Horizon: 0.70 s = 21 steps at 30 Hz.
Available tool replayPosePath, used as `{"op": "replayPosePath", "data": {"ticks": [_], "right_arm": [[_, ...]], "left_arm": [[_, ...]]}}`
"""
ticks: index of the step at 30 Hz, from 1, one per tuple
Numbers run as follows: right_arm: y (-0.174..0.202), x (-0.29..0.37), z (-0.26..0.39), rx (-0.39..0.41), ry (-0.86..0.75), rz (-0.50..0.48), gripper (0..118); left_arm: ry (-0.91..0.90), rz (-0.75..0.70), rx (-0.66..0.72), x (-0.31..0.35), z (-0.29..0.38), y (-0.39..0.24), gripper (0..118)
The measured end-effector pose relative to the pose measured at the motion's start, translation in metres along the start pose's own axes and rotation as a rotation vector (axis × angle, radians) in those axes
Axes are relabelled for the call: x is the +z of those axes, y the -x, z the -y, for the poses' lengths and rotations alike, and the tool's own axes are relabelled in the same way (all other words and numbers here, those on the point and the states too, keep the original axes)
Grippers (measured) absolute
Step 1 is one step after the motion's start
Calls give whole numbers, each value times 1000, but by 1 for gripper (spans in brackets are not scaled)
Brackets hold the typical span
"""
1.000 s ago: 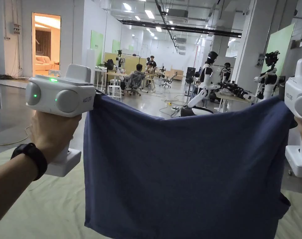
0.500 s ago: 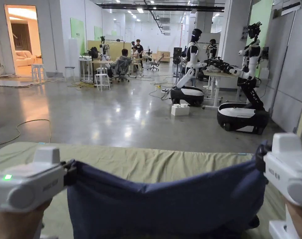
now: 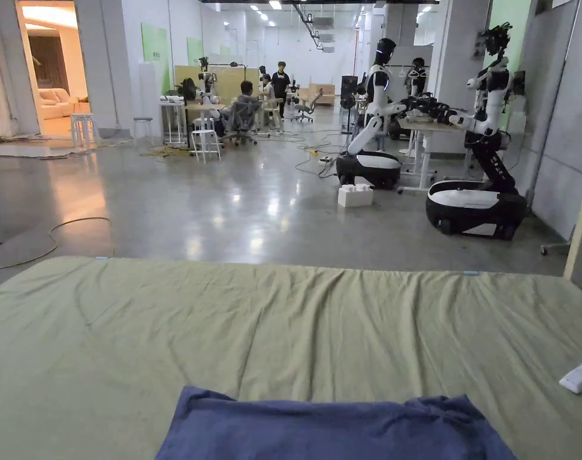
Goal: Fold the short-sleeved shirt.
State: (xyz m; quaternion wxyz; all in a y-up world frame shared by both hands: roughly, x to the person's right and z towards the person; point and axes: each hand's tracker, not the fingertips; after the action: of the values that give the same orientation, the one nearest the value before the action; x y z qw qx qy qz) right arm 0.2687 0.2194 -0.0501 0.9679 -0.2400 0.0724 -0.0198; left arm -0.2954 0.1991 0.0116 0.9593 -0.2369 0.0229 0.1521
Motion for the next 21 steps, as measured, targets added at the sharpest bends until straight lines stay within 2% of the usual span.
{"op": "replayPosePath", "data": {"ticks": [4, 8, 12, 13, 14, 17, 18, 19, 20, 21], "right_arm": [[-5, 12, 24, 6, 35, 9, 2], [-10, 5, 34, -8, 76, 21, 2], [-22, -21, 49, -25, 131, 12, 2], [-25, -27, 53, -40, 149, 1, 4], [-28, -32, 56, -48, 161, 5, 16], [-42, -44, 63, -104, 203, 37, 40], [-47, -45, 66, -138, 213, 45, 78], [-52, -41, 66, -155, 203, 41, 92], [-56, -38, 65, -162, 197, 53, 91], [-59, -32, 64, -174, 188, 68, 84]], "left_arm": [[37, -33, -102, 13, 23, 8, 3], [88, -24, -50, 4, 32, 22, 3], [142, -6, -93, -15, 47, 28, 4], [157, -8, -89, -19, 51, 30, 9], [169, -20, -82, -21, 54, 31, 22], [197, -89, -52, -22, 63, 38, 42], [199, -114, -48, -20, 64, 41, 72], [184, -117, -34, -15, 63, 44, 87], [165, -131, -16, -8, 62, 48, 93], [164, -146, -9, -2, 58, 50, 93]]}}
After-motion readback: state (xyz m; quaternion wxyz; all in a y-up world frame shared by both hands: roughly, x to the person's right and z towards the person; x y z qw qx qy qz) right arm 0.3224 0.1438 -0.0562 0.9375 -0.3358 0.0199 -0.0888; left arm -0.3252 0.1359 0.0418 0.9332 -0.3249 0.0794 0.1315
